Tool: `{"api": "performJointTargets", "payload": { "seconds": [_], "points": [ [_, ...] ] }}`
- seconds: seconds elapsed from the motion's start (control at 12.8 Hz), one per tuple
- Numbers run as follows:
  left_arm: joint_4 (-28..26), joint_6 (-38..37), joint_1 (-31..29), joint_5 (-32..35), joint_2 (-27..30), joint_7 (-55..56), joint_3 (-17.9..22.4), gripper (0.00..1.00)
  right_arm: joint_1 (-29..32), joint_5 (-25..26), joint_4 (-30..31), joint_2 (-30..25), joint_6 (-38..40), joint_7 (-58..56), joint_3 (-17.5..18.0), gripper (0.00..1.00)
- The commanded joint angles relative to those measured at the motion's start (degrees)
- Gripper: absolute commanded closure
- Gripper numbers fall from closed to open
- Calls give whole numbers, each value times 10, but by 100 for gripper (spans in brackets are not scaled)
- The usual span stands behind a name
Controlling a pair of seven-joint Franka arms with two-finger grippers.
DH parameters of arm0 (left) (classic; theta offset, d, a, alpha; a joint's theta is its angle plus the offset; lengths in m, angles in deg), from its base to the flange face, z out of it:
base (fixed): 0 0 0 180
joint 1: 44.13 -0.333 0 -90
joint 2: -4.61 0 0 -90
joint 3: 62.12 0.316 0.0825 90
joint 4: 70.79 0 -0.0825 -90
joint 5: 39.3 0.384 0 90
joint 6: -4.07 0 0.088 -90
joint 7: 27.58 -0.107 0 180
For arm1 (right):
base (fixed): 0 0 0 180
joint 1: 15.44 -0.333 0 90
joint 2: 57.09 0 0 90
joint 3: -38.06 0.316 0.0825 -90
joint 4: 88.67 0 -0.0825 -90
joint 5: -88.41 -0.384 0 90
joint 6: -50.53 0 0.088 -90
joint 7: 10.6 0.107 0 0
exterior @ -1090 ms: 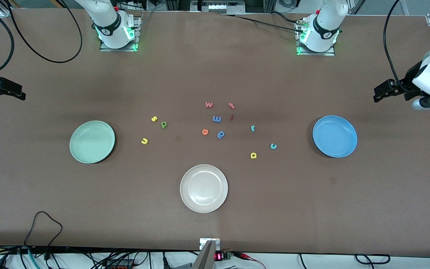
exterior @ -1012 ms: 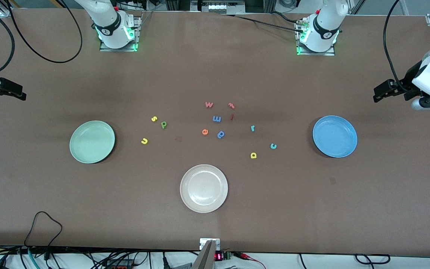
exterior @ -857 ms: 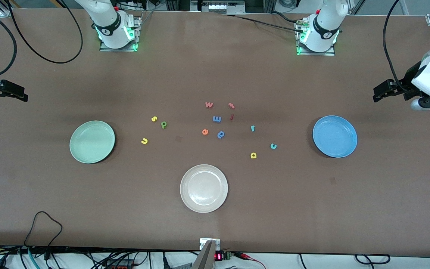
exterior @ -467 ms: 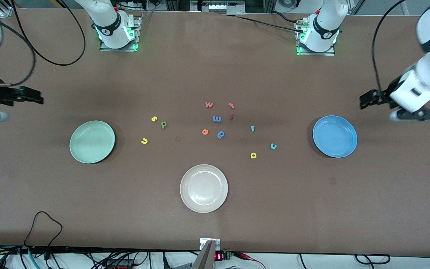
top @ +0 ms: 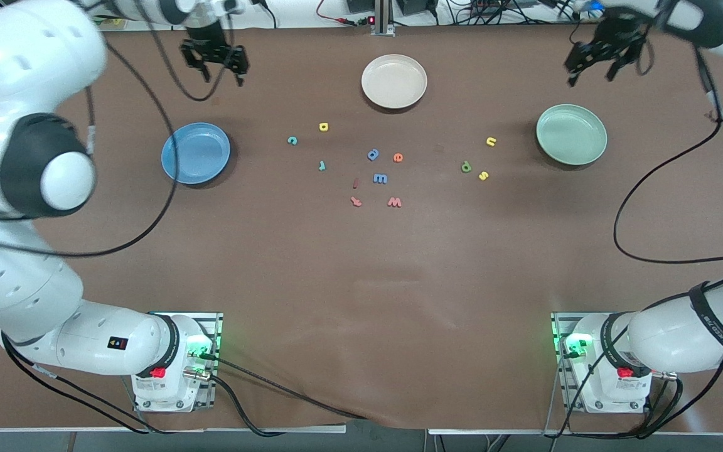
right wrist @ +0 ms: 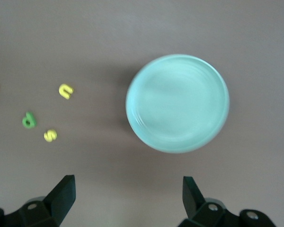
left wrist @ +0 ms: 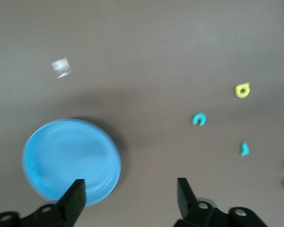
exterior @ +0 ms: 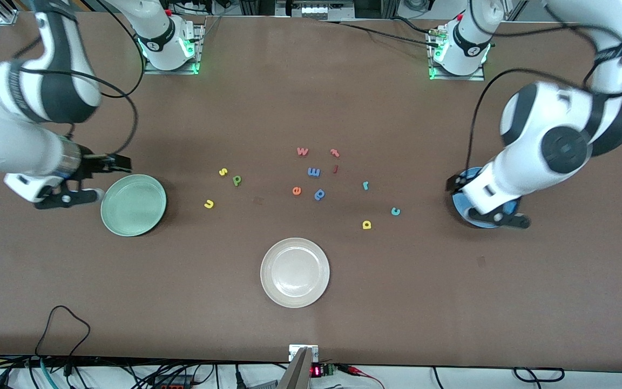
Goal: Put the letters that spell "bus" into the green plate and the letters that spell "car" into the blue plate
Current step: 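Move both grippers out from rest toward the scattered foam letters, then grasp yellow letters with the right gripper and the left gripper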
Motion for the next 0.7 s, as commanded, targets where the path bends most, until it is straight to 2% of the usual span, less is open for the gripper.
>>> {"api": "performJointTargets", "payload": {
  "seconds": [0.0,0.16,0.39,0.62],
  "points": [
    [115,-6,41,-22,-118,29,4,32,-39,-6,100,-7,-129,52,-4,0],
    [116,37,66,-29,-148,56,4,35,-67,-6,140,19,-216,85,-4,0],
    [114,92,89,-83,-181,77,4,36,-91,-6,141,64,-274,105,-4,0],
    [114,123,102,-85,-214,77,4,36,-107,-6,134,107,-326,128,-4,0]
  ]
}}
